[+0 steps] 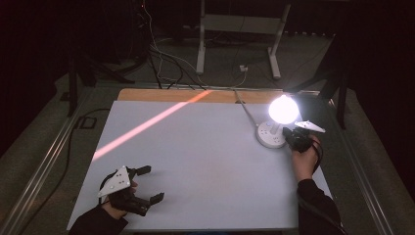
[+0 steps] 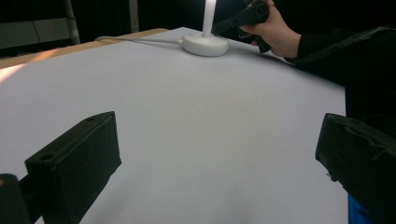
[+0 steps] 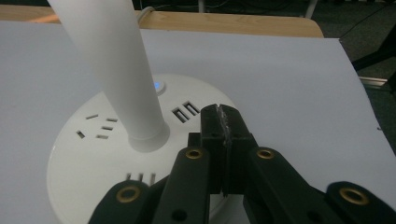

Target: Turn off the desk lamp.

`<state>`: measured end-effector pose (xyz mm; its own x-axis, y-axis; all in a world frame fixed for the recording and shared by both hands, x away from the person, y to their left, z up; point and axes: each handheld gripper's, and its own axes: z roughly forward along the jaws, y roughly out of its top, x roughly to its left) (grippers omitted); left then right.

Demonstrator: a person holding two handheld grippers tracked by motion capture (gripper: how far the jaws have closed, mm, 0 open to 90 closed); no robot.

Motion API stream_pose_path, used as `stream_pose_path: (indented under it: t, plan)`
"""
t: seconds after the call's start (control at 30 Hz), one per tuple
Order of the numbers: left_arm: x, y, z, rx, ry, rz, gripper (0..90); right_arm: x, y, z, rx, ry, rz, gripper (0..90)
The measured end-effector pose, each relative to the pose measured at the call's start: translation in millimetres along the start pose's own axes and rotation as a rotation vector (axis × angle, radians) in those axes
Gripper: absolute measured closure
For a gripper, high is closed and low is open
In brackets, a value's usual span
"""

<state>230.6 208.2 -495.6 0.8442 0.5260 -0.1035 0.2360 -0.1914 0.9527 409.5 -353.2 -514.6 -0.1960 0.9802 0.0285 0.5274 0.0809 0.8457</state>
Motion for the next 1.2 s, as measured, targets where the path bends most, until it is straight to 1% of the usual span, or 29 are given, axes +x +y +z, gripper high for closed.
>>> stream_pose_path:
  t: [0.03,0.27,0.37,0.47,0.6,0.63,0.67,0.77,0.8,0.83,0.87,0.93,0.97,1.0,1.03,1.07,1.1,1.17,1.2]
  plan:
    - [0.0,0.0,0.0,0.000,0.000,0.000,0.6,0.2,-0.4,0.2,-0.003,0.002,0.004,89.6]
    - [-0.2,0.1,0.1,0.000,0.000,0.002,0.6,1.7,-1.5,0.5,-0.009,-0.010,-0.012,90.0]
    - [-0.3,0.1,0.1,0.001,0.000,0.002,0.6,1.1,-1.0,0.6,-0.006,-0.006,0.000,89.8]
    - [-0.2,0.2,-0.4,0.000,0.000,0.001,0.6,1.3,-0.4,-0.6,-0.005,-0.018,-0.009,89.7]
    - [0.2,0.1,-0.4,-0.002,0.002,-0.001,0.6,-1.5,2.9,-6.1,-0.021,-0.011,0.006,89.3]
    - [0.0,0.2,-0.5,-0.001,0.001,0.001,0.6,-2.3,4.9,-9.8,-0.033,-0.005,0.013,87.4]
    - [-0.1,0.3,-0.6,0.000,0.000,0.003,0.6,-2.3,4.9,-9.8,-0.033,-0.005,0.013,87.4]
    - [-0.2,0.3,-0.8,-0.001,0.001,0.001,0.6,-3.6,7.4,-13.7,-0.044,0.000,0.012,79.0]
    - [-0.2,0.4,-0.9,-0.002,0.001,0.003,0.6,-3.9,7.7,-14.8,-0.048,-0.005,0.002,76.0]
    - [-0.3,0.5,-1.0,-0.002,0.000,0.002,0.6,-4.3,8.1,-15.7,-0.049,-0.004,-0.002,71.0]
    - [-0.4,0.5,-1.1,-0.002,0.001,0.002,0.6,-4.7,8.6,-16.4,-0.048,0.009,0.006,66.8]
    - [-0.3,0.4,-1.3,-0.003,0.001,0.001,0.6,-5.8,9.2,-18.3,-0.061,0.023,0.002,57.4]
    - [-0.3,0.4,-1.3,-0.003,0.001,0.001,0.6,-7.1,10.1,-18.3,-0.050,0.041,0.019,46.3]
    - [-0.3,0.4,-1.3,-0.004,0.001,0.001,0.6,-8.0,10.8,-17.6,-0.034,0.041,0.032,38.2]
    - [-0.2,0.5,-1.3,-0.004,0.001,0.001,0.6,-8.5,11.2,-17.4,-0.016,0.044,0.043,37.5]
    - [-0.2,0.5,-1.3,-0.005,0.000,0.001,0.6,-8.8,10.4,-17.9,-0.017,0.047,0.045,34.9]
    - [-0.2,0.7,-1.3,-0.005,0.000,0.001,0.6,-8.9,9.8,-18.0,-0.019,0.046,0.043,30.0]
    - [-0.2,0.8,-1.1,-0.005,0.000,0.002,0.6,-9.1,9.7,-18.9,-0.013,0.049,0.039,26.1]
    - [-0.2,0.8,-1.0,-0.005,-0.001,0.002,0.6,-9.6,9.6,-19.9,-0.025,0.054,0.038,20.5]
